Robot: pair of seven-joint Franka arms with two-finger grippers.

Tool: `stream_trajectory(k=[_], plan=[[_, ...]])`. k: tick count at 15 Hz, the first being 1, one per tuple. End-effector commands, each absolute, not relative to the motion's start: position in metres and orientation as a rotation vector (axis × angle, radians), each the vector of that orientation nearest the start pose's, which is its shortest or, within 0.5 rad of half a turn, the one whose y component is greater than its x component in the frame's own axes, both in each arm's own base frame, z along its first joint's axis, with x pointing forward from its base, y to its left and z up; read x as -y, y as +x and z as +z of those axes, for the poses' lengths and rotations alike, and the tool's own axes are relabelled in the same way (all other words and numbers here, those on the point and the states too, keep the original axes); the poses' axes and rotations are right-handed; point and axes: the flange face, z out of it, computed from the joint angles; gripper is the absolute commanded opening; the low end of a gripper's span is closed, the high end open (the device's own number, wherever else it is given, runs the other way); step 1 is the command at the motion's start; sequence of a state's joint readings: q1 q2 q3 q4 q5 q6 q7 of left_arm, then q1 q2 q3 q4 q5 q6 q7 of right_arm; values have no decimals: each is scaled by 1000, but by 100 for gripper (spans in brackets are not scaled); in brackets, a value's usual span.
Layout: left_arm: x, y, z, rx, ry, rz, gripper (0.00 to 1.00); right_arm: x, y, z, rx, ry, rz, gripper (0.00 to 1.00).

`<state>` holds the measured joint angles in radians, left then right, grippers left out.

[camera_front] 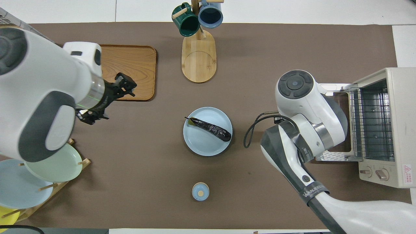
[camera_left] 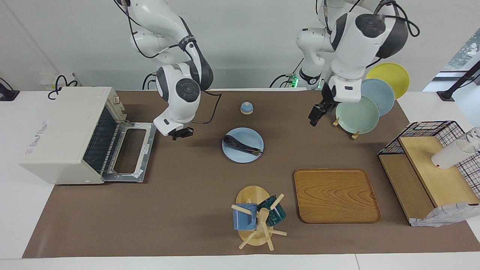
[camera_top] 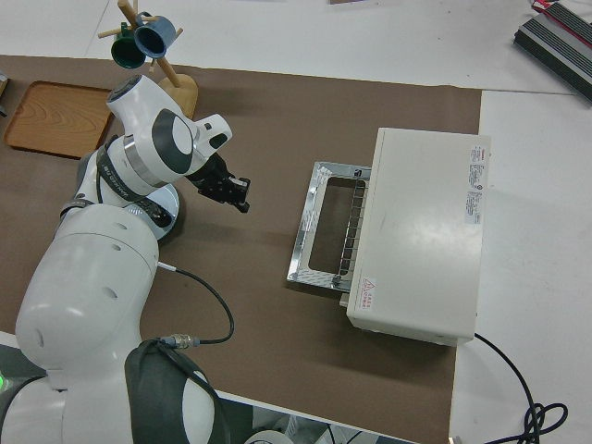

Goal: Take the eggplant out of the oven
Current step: 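Withdraw the right gripper while the left gripper reaches the eggplant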

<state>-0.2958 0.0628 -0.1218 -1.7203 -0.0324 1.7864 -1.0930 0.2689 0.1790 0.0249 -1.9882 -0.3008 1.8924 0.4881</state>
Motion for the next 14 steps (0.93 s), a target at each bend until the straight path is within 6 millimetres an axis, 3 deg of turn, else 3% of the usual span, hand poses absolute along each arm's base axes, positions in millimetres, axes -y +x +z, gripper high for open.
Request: stream_trajectory(k=[1, 5, 7, 8, 11, 14], plan=[[287, 528, 499, 1283, -2904, 103, 100, -90, 523, 331, -127, -3457, 196, 0], [356, 508, 446, 1621, -2754, 122, 100, -83, 523, 323, -117, -3440, 149, 0], [383, 497, 422, 1709, -2736, 106, 100, -76, 525, 314, -97, -3428, 137, 0], [398, 496, 400, 1741, -2702, 120, 100, -76, 524, 313, -95, -3426, 132, 0], [436, 481, 353, 1785, -2640, 139, 100, -65, 524, 303, -22, -3459, 86, 0], [453, 475, 333, 1890, -2594, 131, 100, -60, 523, 298, 23, -3454, 82, 0]])
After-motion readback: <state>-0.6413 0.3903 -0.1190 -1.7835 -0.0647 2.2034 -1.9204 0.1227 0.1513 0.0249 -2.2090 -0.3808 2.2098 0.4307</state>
